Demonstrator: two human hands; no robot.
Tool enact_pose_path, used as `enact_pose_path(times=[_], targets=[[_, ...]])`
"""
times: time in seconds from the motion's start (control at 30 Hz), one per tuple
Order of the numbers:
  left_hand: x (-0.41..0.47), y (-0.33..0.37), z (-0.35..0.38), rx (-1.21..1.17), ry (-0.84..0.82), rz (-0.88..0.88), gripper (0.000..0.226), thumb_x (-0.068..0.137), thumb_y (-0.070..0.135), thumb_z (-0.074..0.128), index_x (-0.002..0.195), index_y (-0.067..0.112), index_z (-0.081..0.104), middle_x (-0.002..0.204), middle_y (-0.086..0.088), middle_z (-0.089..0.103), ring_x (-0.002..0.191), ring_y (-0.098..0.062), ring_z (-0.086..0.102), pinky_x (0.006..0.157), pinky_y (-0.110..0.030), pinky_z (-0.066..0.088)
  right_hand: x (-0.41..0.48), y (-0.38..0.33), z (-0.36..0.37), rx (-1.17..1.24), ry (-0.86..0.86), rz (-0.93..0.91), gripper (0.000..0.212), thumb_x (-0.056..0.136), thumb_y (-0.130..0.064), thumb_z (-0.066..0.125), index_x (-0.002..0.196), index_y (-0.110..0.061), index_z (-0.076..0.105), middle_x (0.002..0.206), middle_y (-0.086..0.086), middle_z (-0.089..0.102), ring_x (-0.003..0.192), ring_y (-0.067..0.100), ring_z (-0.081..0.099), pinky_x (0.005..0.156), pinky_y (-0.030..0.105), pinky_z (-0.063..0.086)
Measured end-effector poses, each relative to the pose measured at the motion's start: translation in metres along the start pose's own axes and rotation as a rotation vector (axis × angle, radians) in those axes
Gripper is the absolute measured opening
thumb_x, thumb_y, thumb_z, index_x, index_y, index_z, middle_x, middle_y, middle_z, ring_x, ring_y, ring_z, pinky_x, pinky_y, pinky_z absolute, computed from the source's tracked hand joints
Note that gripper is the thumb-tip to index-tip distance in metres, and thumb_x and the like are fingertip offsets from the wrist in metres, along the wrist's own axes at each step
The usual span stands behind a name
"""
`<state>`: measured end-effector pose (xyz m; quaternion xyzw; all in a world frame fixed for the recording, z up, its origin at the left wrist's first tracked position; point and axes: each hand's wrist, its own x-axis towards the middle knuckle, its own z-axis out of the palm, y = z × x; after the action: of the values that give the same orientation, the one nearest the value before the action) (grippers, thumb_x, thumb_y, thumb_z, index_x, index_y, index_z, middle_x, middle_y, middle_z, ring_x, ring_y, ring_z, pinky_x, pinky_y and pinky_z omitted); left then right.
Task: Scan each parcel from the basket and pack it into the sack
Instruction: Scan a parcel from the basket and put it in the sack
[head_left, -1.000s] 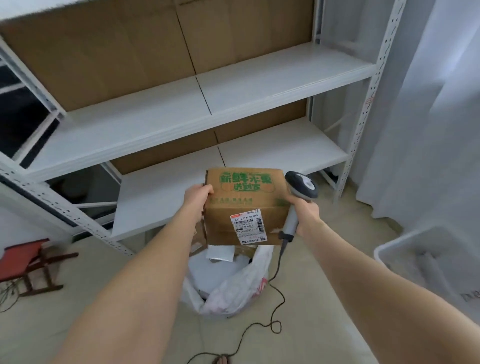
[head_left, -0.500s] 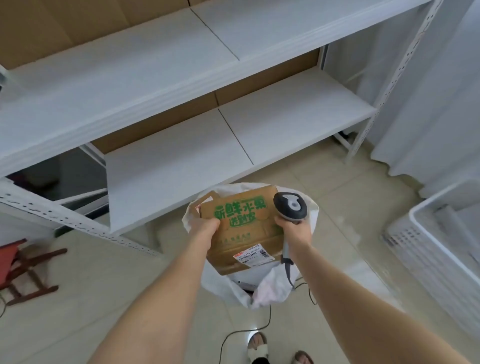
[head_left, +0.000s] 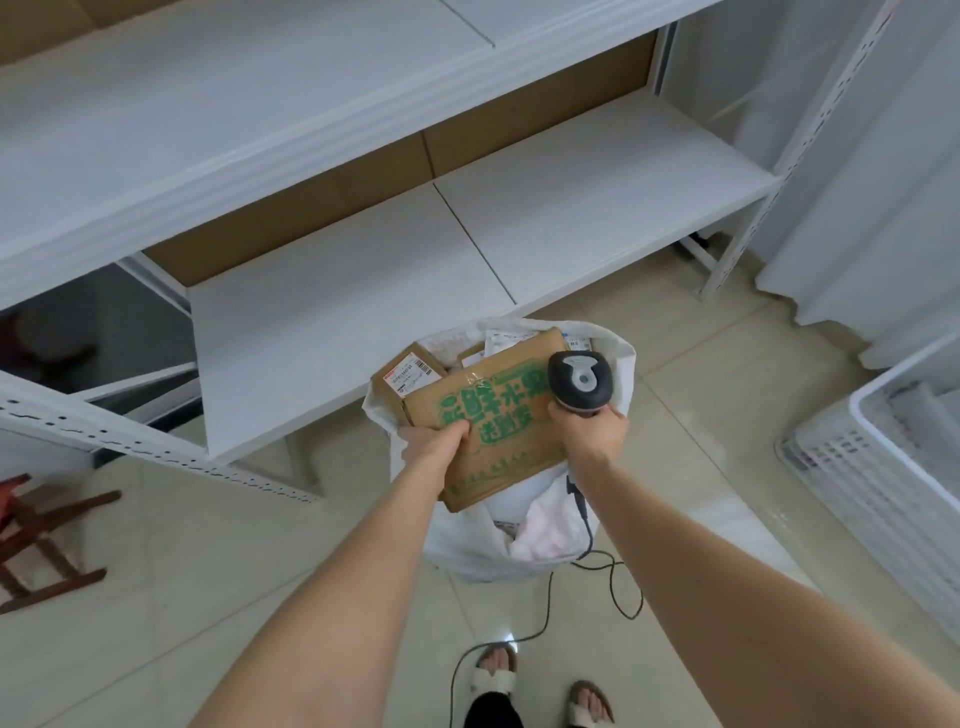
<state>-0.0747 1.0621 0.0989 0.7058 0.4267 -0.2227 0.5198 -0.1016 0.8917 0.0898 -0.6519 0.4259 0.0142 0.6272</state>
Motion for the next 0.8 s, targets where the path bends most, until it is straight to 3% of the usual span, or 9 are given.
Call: enact_pose_path(times=[0.07, 0.2, 0.27, 0.33, 0.4, 0.5, 0.63, 0.7, 0.8], targets=[[0.005, 0.006, 0.002, 0.046, 0.02, 0.099, 0.082, 0.067, 0.033, 0.073, 0.136, 0.017, 0.033, 0.124, -0.009, 0.056, 0.11, -0.03, 0.057, 0.093, -0.049, 0.05, -0.001, -0.003, 0.003, -0.069, 0.03, 0.009, 0.04, 0.076, -0.032, 0.075, 0.111, -0.015, 0.069, 0.128, 0.011, 0.054, 0.11, 0.03, 0.059, 0.098, 0.044, 0.049], [0.018, 0.034, -0.003, 0.312, 0.034, 0.372, 0.097, 0.07, 0.048, 0.075, 0.147, 0.027, 0.018, 0.137, -0.006, 0.046, 0.116, -0.029, 0.054, 0.097, -0.039, 0.048, -0.001, -0.012, 0.01, -0.133, -0.033, -0.031, 0.057, 0.071, -0.035, 0.077, 0.125, -0.021, 0.063, 0.126, 0.007, 0.061, 0.116, 0.029, 0.057, 0.101, 0.045, 0.046], [0.024, 0.041, -0.008, 0.371, -0.024, 0.381, 0.076, 0.068, 0.054, 0.076, 0.127, 0.026, 0.037, 0.124, -0.004, 0.056, 0.099, -0.026, 0.063, 0.077, -0.039, 0.058, 0.004, -0.017, 0.011, -0.072, -0.011, -0.077, 0.055, 0.071, -0.026, 0.081, 0.123, -0.023, 0.062, 0.122, 0.003, 0.064, 0.114, 0.026, 0.058, 0.101, 0.044, 0.046], [0.028, 0.044, -0.014, 0.412, -0.063, 0.331, 0.067, 0.064, 0.06, 0.075, 0.11, 0.019, 0.046, 0.111, -0.002, 0.062, 0.081, -0.024, 0.067, 0.047, -0.03, 0.056, 0.01, -0.024, 0.01, -0.015, -0.002, -0.125, 0.047, 0.072, -0.019, 0.082, 0.114, -0.027, 0.064, 0.118, 0.002, 0.065, 0.11, 0.024, 0.059, 0.1, 0.043, 0.047], [0.033, 0.045, -0.018, 0.493, -0.107, 0.282, 0.071, 0.062, 0.068, 0.071, 0.107, 0.016, 0.054, 0.103, -0.001, 0.063, 0.072, -0.024, 0.068, 0.041, -0.024, 0.051, 0.016, -0.026, 0.008, 0.035, 0.067, -0.139, 0.038, 0.075, -0.021, 0.081, 0.108, -0.028, 0.064, 0.126, 0.007, 0.06, 0.117, 0.025, 0.056, 0.104, 0.041, 0.044], [0.04, 0.047, -0.016, 0.752, -0.175, 0.323, 0.059, 0.066, 0.07, 0.065, 0.09, 0.016, 0.055, 0.084, 0.004, 0.059, 0.071, -0.013, 0.06, 0.049, -0.024, 0.047, 0.018, -0.019, 0.006, -0.004, 0.196, 0.01, 0.032, 0.079, -0.033, 0.073, 0.11, -0.026, 0.065, 0.134, 0.01, 0.053, 0.124, 0.029, 0.047, 0.109, 0.039, 0.037], [0.047, 0.034, -0.008, 0.864, -0.362, 0.426, 0.065, 0.081, 0.06, 0.06, 0.13, 0.022, 0.046, 0.125, 0.002, 0.058, 0.106, -0.02, 0.059, 0.077, -0.029, 0.047, 0.014, -0.012, 0.01, 0.118, 0.069, 0.037, 0.02, 0.081, -0.023, 0.075, 0.091, -0.034, 0.062, 0.094, -0.007, 0.066, 0.099, 0.022, 0.062, 0.09, 0.039, 0.049], [0.047, 0.02, -0.007, 0.873, -0.38, 0.351, 0.068, 0.087, 0.066, 0.046, 0.136, 0.019, 0.045, 0.131, -0.003, 0.058, 0.114, -0.025, 0.057, 0.092, -0.035, 0.047, 0.017, -0.02, 0.016, 0.029, -0.003, -0.031, 0.021, 0.081, -0.028, 0.074, 0.097, -0.031, 0.061, 0.092, -0.008, 0.067, 0.095, 0.019, 0.063, 0.09, 0.04, 0.051], [0.044, 0.007, -0.005, 0.736, -0.265, 0.256, 0.073, 0.089, 0.065, 0.041, 0.133, 0.008, 0.045, 0.127, -0.012, 0.058, 0.11, -0.03, 0.059, 0.094, -0.04, 0.05, 0.019, -0.036, 0.032, -0.135, -0.138, -0.089, 0.022, 0.08, -0.031, 0.075, 0.095, -0.031, 0.06, 0.092, -0.008, 0.067, 0.094, 0.019, 0.064, 0.083, 0.036, 0.052]])
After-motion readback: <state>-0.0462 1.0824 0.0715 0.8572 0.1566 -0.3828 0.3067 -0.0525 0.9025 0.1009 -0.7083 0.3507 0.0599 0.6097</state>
